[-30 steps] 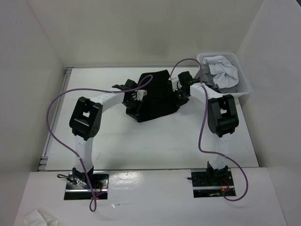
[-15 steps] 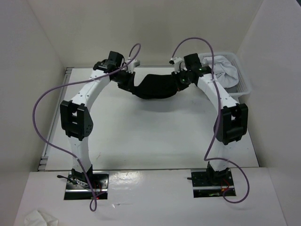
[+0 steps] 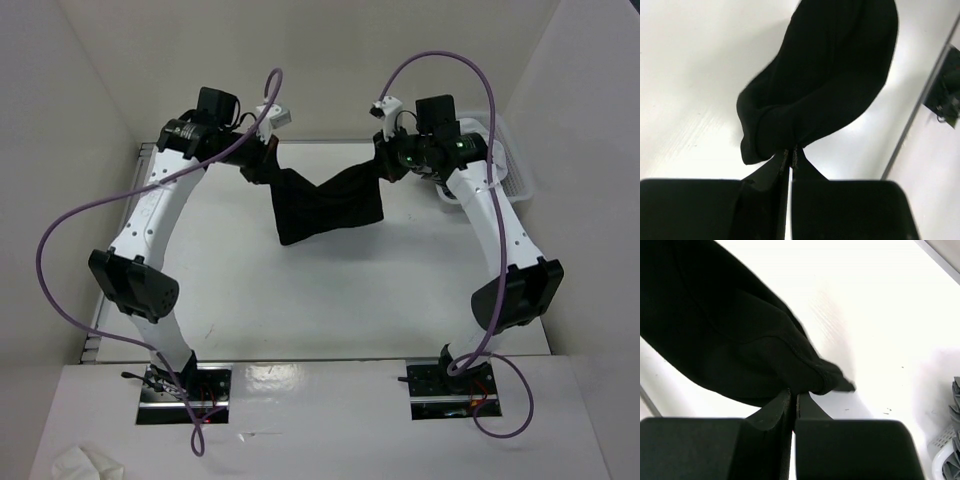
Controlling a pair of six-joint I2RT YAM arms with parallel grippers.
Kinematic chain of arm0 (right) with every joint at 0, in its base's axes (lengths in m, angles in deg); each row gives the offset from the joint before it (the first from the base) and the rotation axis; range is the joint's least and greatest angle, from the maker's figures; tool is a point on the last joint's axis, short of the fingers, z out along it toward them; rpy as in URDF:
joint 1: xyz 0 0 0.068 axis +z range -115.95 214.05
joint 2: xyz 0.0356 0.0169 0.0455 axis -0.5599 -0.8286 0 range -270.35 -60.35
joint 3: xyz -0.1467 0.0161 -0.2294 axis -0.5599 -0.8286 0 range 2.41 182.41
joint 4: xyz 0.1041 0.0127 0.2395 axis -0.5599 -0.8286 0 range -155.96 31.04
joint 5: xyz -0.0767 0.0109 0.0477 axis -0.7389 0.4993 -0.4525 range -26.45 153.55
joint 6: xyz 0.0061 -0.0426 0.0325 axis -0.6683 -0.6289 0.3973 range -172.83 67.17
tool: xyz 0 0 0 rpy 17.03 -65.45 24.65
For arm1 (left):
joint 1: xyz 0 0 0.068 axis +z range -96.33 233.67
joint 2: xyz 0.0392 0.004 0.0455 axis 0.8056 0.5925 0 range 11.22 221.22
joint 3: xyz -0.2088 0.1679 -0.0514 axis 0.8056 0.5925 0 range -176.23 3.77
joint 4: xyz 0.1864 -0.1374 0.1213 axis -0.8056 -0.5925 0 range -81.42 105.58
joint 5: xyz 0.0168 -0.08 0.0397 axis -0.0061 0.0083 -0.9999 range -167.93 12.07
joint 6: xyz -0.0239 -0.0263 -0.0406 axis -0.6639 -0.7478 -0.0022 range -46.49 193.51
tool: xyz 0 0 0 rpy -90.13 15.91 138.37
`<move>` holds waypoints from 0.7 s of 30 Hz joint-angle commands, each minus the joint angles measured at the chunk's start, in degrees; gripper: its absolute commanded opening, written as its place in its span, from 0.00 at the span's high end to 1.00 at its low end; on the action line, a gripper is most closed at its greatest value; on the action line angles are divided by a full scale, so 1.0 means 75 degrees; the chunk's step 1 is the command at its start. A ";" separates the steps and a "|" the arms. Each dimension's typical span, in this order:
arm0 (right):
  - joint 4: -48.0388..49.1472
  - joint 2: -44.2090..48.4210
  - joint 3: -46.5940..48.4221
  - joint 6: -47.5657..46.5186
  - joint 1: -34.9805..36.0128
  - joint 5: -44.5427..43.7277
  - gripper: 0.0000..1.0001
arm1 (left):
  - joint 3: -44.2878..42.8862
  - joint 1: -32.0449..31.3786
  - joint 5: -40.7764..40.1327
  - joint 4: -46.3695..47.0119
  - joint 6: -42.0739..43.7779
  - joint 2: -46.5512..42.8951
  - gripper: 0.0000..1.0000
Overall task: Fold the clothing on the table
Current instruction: Flatten the skirt out
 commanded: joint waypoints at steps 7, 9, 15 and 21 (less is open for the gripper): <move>-0.0711 0.0319 0.0499 -0.0390 0.0035 0.0570 1.00 | 0.0238 -0.0027 0.0980 -0.1002 0.1197 -0.0708 1.00; -0.0712 -0.0020 0.0779 -0.0390 0.0035 0.0488 1.00 | 0.0238 -0.0027 0.0746 -0.0863 0.1197 -0.0708 1.00; -0.0186 -0.1145 0.1822 0.0042 0.0035 0.0067 1.00 | -0.0463 0.0219 0.0171 -0.0487 0.0589 0.0005 1.00; 0.0891 -0.2046 0.2806 0.0640 0.0035 -0.0613 1.00 | -0.3271 0.0616 -0.0005 -0.0780 0.0412 0.1854 1.00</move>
